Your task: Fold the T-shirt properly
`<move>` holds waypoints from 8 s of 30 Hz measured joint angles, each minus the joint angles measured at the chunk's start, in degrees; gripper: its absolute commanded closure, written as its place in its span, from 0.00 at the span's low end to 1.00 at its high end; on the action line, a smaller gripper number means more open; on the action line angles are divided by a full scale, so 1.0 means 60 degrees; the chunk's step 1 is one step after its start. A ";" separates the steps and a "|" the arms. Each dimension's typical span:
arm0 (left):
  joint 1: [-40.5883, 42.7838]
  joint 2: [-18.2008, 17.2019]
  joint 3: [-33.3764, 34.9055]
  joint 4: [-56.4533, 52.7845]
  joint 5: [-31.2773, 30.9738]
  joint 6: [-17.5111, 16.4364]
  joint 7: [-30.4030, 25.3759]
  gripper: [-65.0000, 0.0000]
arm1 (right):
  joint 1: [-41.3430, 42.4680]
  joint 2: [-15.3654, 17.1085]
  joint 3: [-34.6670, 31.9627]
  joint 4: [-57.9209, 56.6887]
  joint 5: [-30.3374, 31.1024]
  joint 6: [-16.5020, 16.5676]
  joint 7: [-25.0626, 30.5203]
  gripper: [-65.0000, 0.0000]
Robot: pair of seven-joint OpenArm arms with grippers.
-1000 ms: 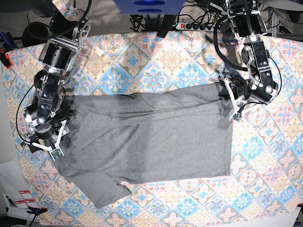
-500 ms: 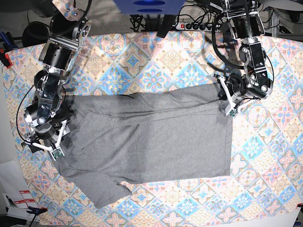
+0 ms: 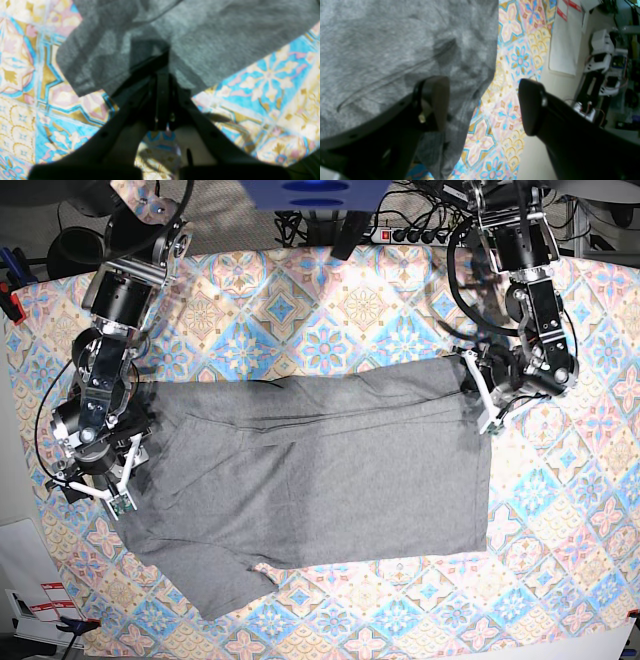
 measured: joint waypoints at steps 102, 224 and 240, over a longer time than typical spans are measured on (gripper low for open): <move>-0.0528 0.0106 -0.2583 -0.2849 -0.1770 -0.0470 -0.0382 0.53 | 0.0372 0.0204 0.5377 -0.3173 0.2415 0.0423 -0.1872 0.35; 0.4051 -0.1322 -0.1963 -0.1636 -0.3807 -0.1162 -0.2350 0.64 | -0.3708 0.0025 0.5122 0.0470 0.1129 0.0419 -0.3694 0.78; 0.3781 -0.1319 -0.1971 -0.1636 -0.3803 -0.1166 -0.1807 0.68 | -0.2969 -0.0018 0.4058 0.0980 0.1271 0.0444 -0.3636 0.68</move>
